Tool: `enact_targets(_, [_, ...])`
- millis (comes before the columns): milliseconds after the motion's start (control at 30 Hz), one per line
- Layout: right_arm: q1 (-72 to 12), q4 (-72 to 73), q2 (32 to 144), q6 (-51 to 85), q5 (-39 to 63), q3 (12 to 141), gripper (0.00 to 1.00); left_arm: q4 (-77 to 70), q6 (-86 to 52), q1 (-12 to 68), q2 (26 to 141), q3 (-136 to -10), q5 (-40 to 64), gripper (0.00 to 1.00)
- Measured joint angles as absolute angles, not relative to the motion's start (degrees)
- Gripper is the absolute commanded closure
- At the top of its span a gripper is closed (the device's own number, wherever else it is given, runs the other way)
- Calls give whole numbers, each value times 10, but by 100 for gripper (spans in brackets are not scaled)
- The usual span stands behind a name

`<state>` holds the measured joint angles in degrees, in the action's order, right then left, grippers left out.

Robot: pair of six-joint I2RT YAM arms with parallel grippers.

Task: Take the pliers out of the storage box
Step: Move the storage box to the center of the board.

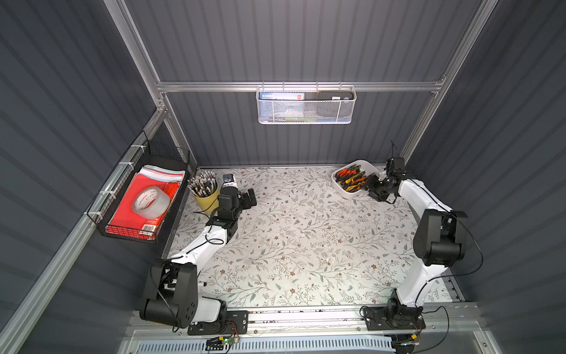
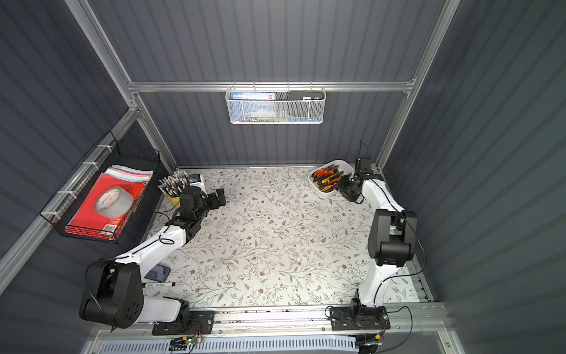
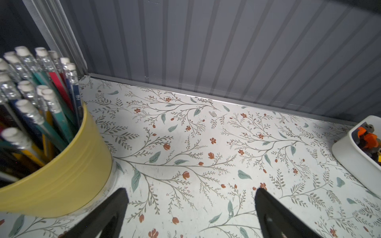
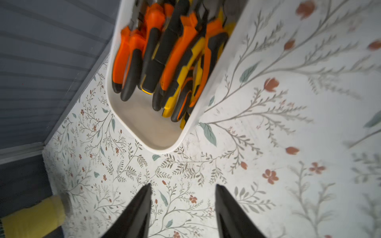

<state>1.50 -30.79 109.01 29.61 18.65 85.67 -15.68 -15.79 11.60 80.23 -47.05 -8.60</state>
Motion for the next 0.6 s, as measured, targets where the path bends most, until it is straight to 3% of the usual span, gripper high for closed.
enact_targets(200, [6, -306, 1123, 301, 202, 860, 41, -157, -158, 116, 818, -475, -67, 4])
enact_targets(333, [3, -303, 1138, 301, 203, 877, 42, -157, -159, 116, 824, -475, -59, 10])
enact_targets(600, [1, -294, 1199, 299, 188, 941, 46, -158, -159, 117, 826, -479, -40, 11])
